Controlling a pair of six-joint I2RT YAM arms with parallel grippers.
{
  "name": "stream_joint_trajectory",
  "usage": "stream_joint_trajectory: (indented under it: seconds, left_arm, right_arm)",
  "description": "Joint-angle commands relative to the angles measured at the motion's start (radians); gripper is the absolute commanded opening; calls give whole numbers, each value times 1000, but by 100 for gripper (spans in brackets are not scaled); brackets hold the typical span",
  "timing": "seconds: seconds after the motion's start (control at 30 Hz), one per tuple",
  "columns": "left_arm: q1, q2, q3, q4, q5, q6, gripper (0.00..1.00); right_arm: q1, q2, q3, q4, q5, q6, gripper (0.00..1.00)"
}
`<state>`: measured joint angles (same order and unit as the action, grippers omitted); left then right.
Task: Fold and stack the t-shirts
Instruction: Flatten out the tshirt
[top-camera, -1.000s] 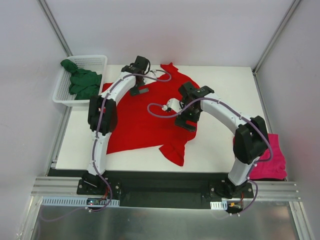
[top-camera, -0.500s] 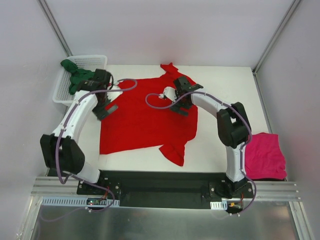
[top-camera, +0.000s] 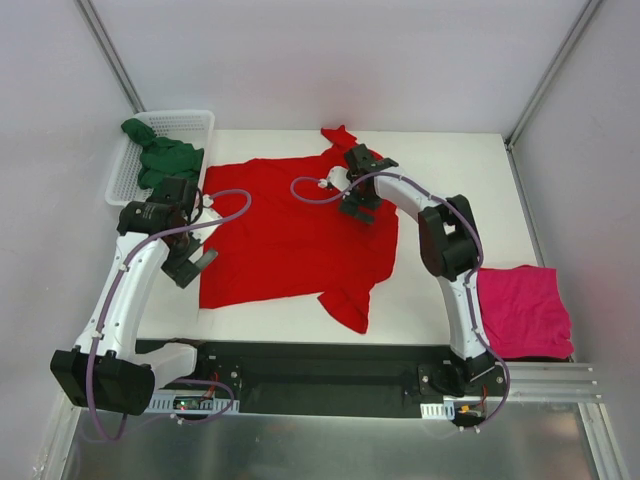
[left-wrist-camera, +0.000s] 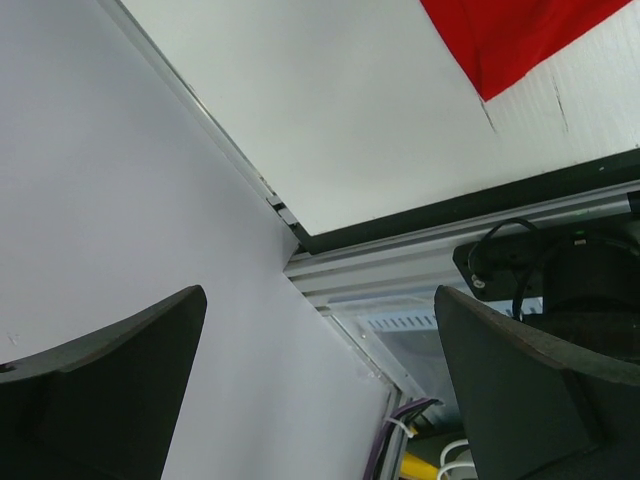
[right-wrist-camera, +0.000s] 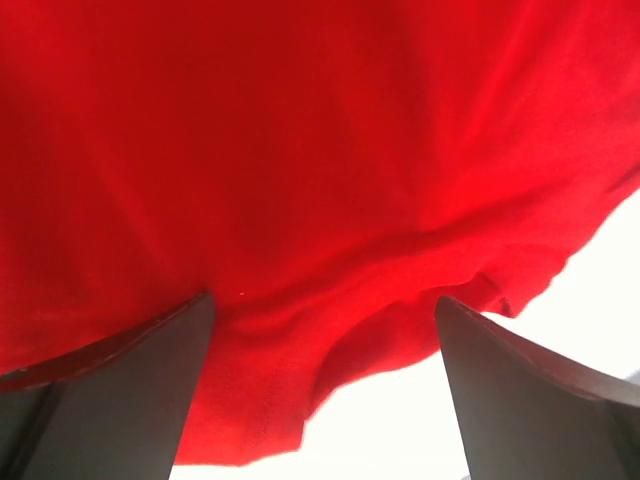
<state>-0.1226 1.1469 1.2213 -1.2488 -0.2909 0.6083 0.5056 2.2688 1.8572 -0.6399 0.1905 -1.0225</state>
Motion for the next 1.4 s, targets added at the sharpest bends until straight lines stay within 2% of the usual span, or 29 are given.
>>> stream_joint_trajectory:
  seconds: [0.0, 0.4, 0.63, 0.83, 1.03, 1.2, 1.23, 1.3, 1.33, 1.37]
  left_arm:
    - [11, -32, -29, -55, 6, -33, 99]
    - [23, -29, 18, -70, 26, -53, 99]
    - [24, -16, 37, -67, 44, -58, 99]
    - [23, 71, 130, -51, 99, -84, 99]
    - [3, 240, 320, -78, 182, -107, 99]
    - [-144, 450, 424, -34, 210, -122, 99]
    - [-162, 530, 454, -26, 214, -124, 99]
    - [-183, 629, 590, -15, 242, -133, 99]
    - [-184, 737, 651, -17, 248, -139, 99]
    - [-184, 795, 791, -20, 251, -143, 99]
  right_arm:
    - [-35, 9, -29, -44, 81, -13, 96]
    - [-185, 29, -35, -24, 247, -76, 96]
    - [-187, -84, -162, -21, 182, -85, 96]
    - [-164, -110, -217, -115, 122, -48, 96]
    - [-148, -124, -230, -104, 112, -34, 96]
    - [-150, -97, -164, -121, 138, -48, 96]
    - [-150, -88, -147, -116, 141, -53, 96]
    - [-154, -75, -129, -118, 148, -54, 96]
    - [-156, -68, -119, -118, 150, -56, 96]
    - [-156, -65, -116, -118, 152, -56, 96]
